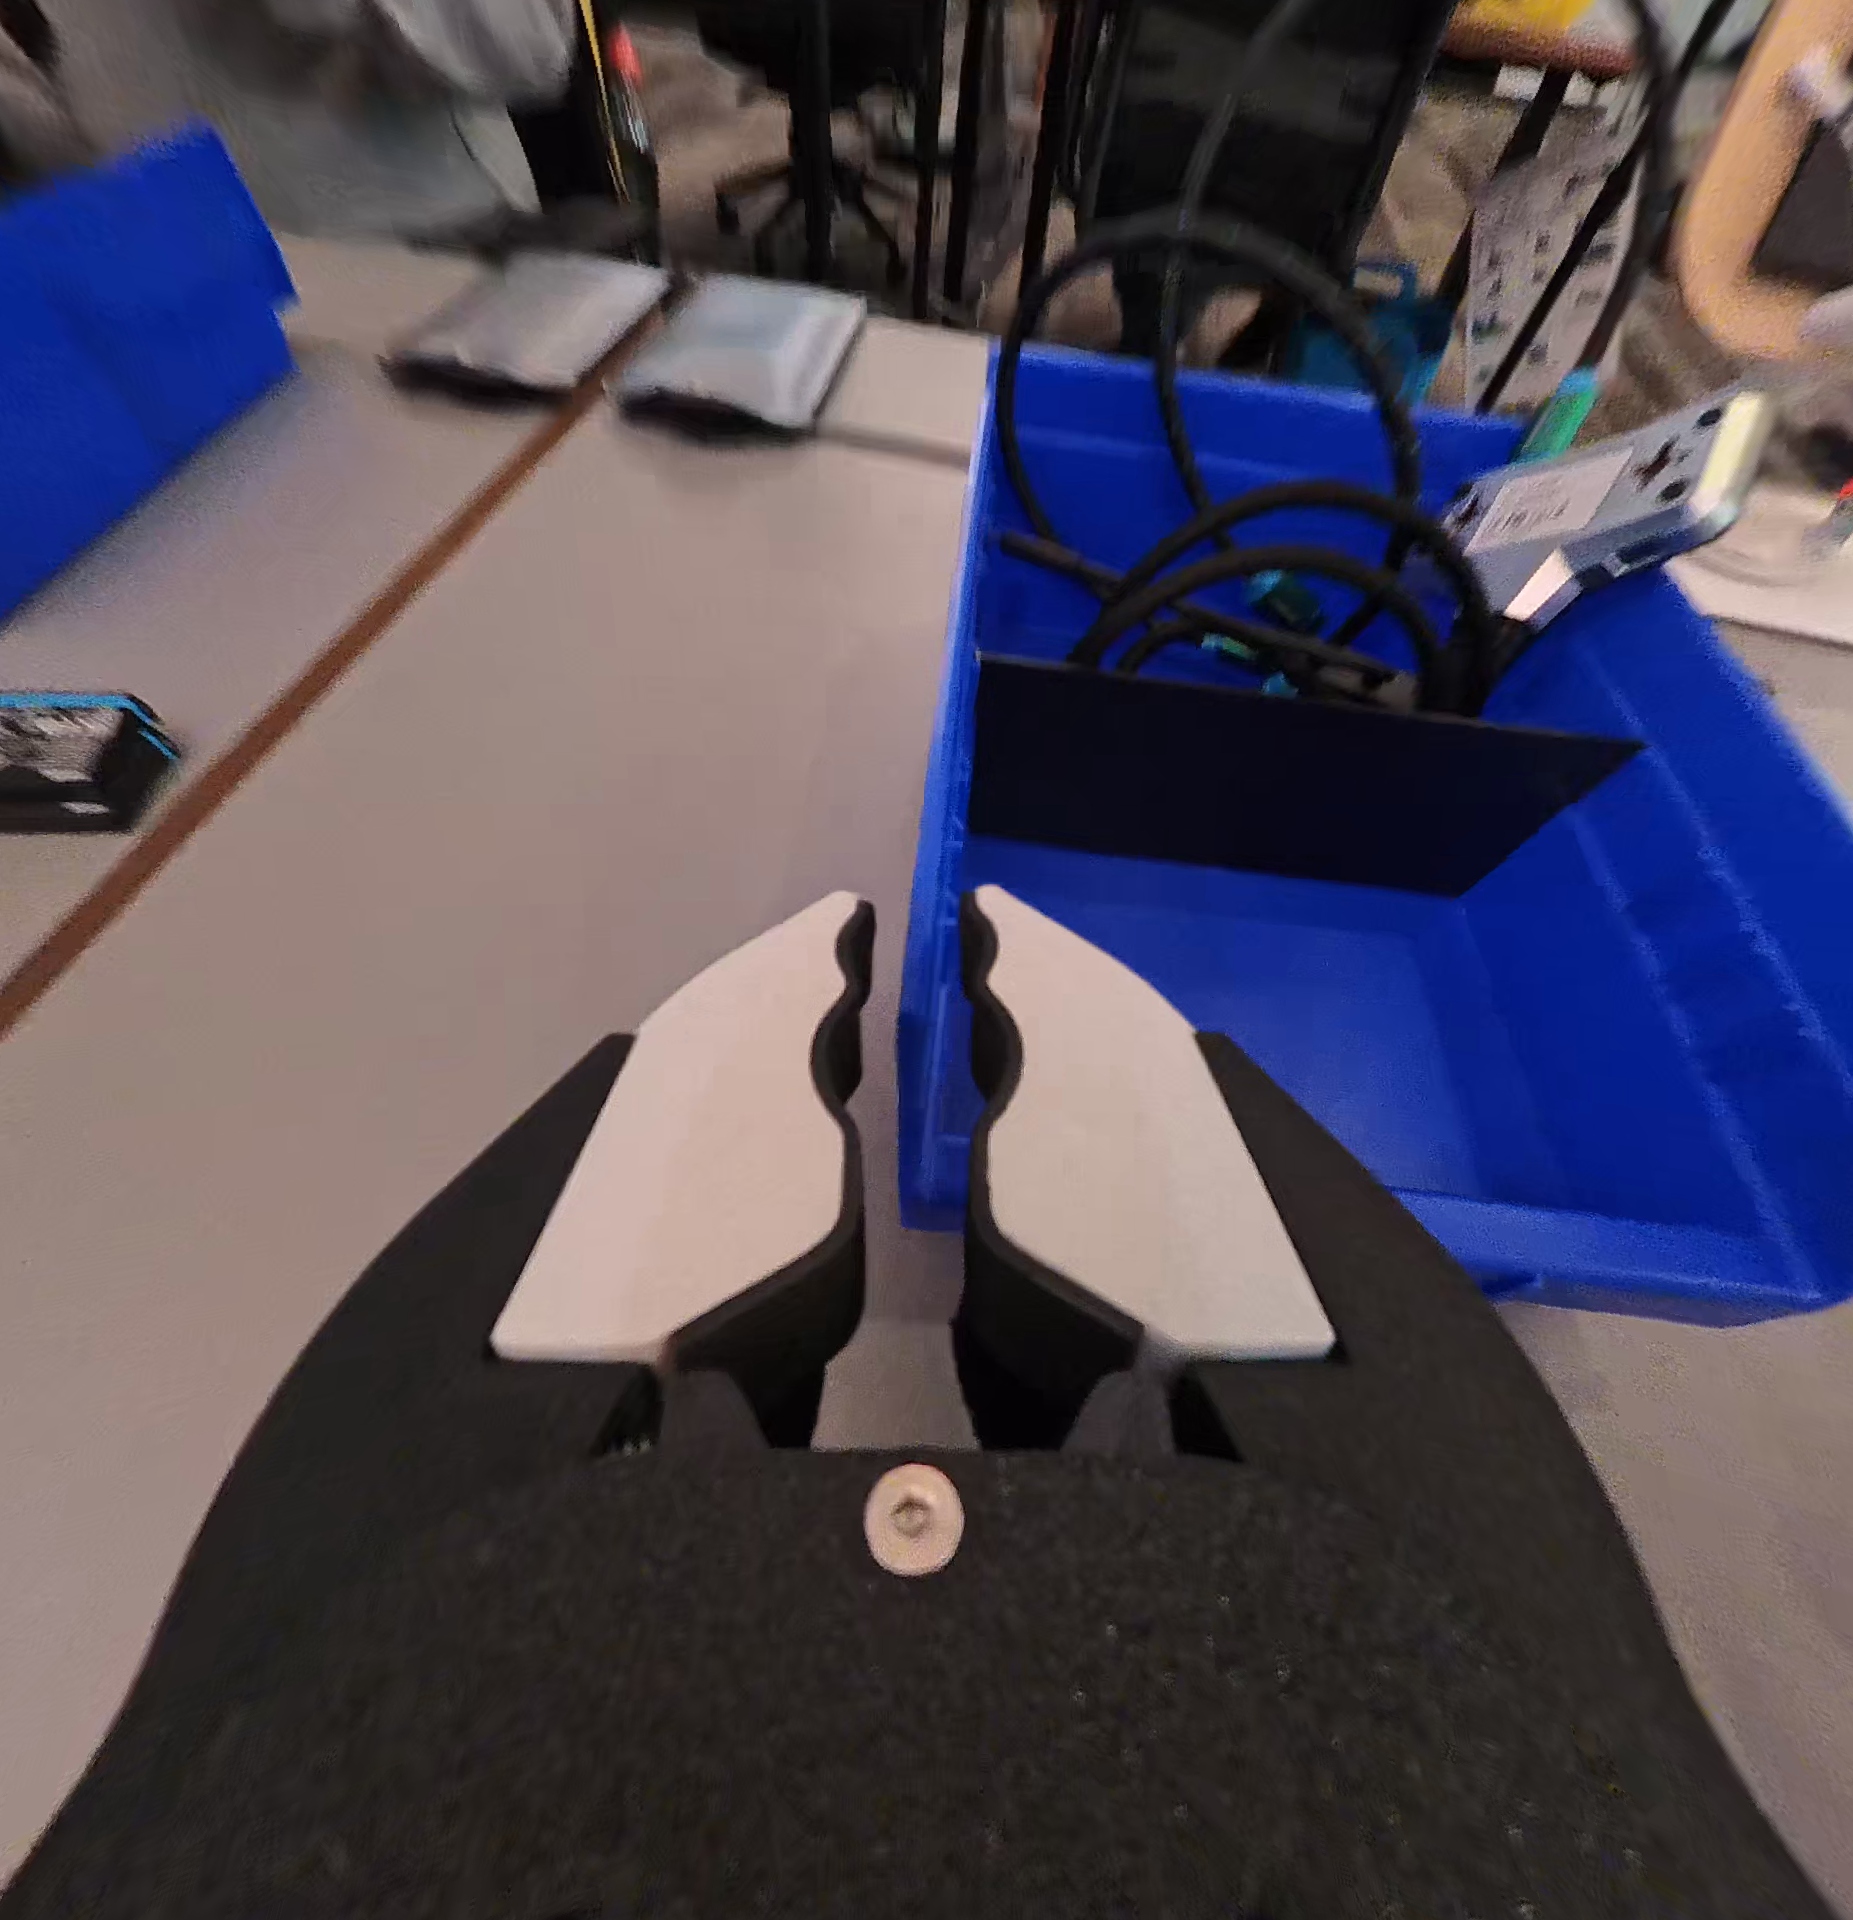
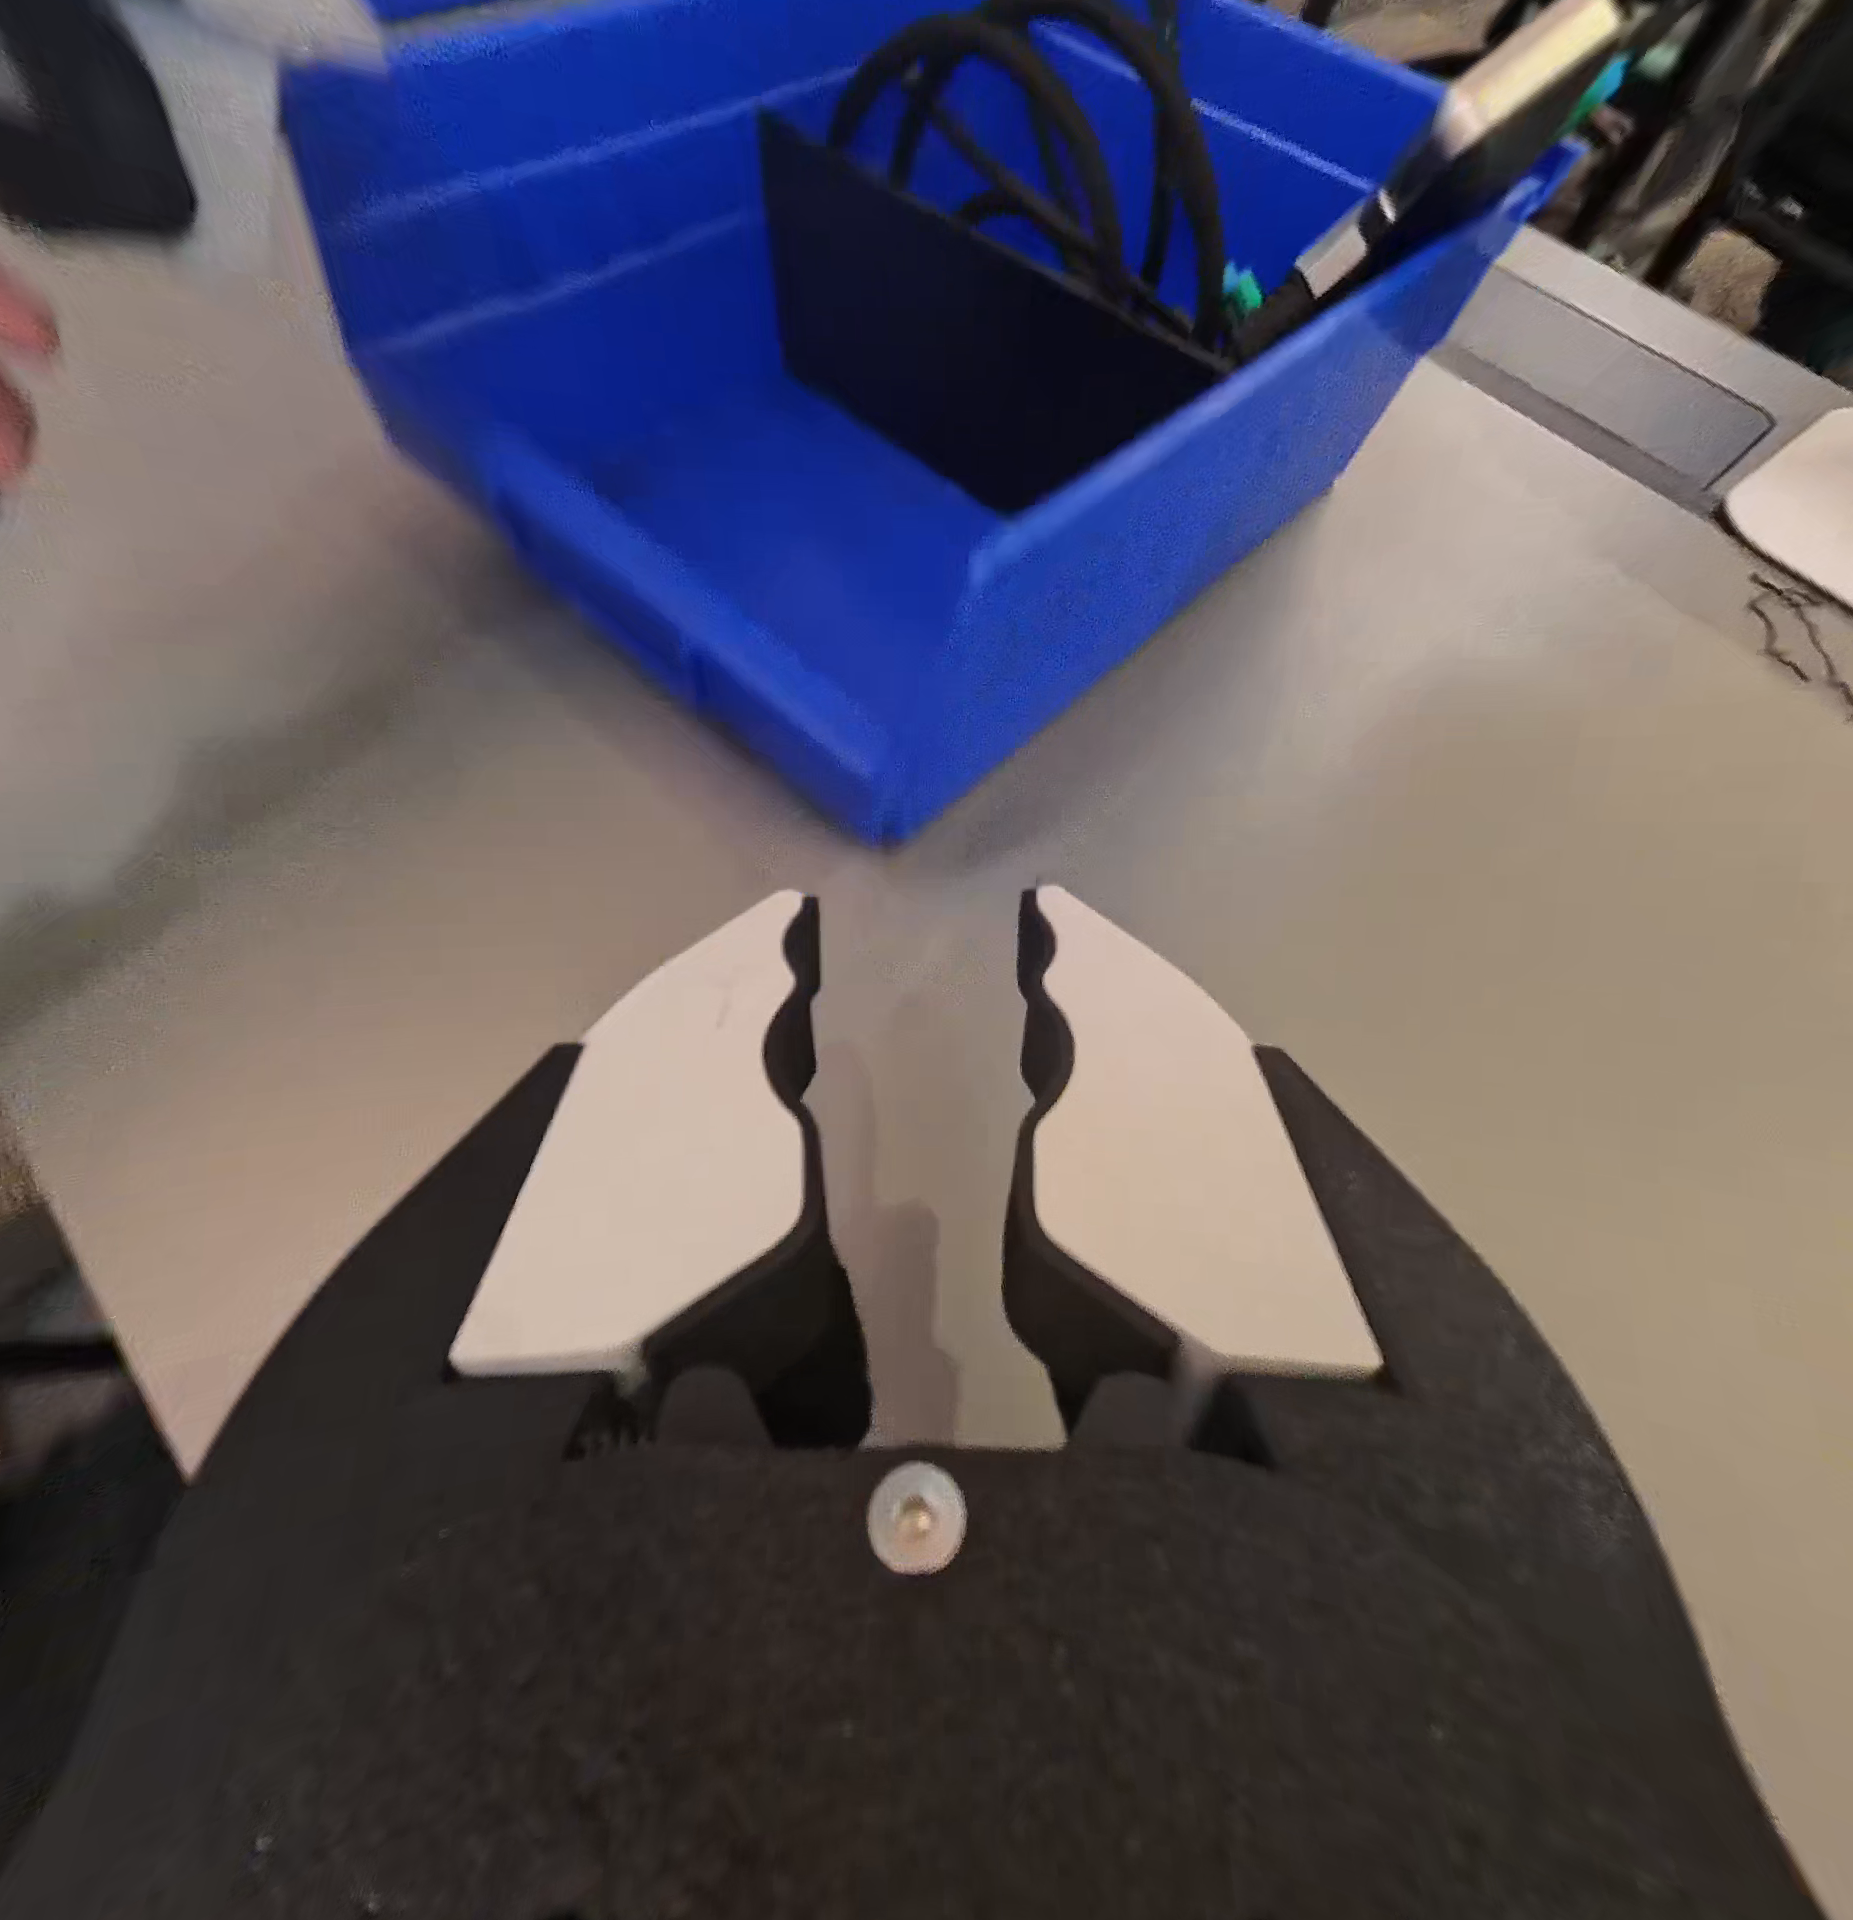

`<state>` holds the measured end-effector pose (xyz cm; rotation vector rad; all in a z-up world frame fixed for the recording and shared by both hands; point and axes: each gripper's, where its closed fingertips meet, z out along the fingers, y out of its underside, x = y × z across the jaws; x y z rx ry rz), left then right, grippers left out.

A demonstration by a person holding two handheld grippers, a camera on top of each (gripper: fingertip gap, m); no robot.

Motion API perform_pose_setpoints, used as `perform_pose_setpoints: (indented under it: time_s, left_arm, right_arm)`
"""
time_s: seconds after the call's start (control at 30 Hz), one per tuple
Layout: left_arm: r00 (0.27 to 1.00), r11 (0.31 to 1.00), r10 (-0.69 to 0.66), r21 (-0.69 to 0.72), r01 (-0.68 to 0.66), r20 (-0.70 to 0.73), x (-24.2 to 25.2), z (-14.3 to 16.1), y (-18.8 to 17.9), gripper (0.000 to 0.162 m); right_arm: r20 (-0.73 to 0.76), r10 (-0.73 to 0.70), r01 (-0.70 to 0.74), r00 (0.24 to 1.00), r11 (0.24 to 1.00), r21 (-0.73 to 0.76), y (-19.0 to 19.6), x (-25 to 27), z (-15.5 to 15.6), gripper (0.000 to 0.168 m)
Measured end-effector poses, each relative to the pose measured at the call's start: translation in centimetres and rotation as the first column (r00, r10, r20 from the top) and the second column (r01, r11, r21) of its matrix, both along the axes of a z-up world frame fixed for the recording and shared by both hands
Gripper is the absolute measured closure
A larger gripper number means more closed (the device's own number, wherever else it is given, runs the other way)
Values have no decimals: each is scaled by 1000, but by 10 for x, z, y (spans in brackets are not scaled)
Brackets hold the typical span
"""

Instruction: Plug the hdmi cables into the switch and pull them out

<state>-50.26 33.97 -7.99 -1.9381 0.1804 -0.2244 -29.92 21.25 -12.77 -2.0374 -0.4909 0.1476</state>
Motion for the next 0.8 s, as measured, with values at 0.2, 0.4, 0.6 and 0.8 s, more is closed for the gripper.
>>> perform_pose_setpoints:
  time_s: [0.2,0.4,0.6,0.8]
  left_arm:
    - [979,961,-204,195,196,25,66,45,-68,142]
    - [838,842,-533,176,511,118,179,34,-150,133]
    - [722,763,-639,94,640,266,229,10,-158,108]
    - [736,758,-638,20,652,227,232,-9,-150,103]
  right_arm:
    - [81,35,-41,996,997,68,-93,115,-13,126]
    - [-172,-253,279,952,949,146,-143,252,19,134]
    - [-253,-338,380,907,915,139,-148,298,25,127]
    - [-358,-256,304,898,949,84,-145,280,17,118]
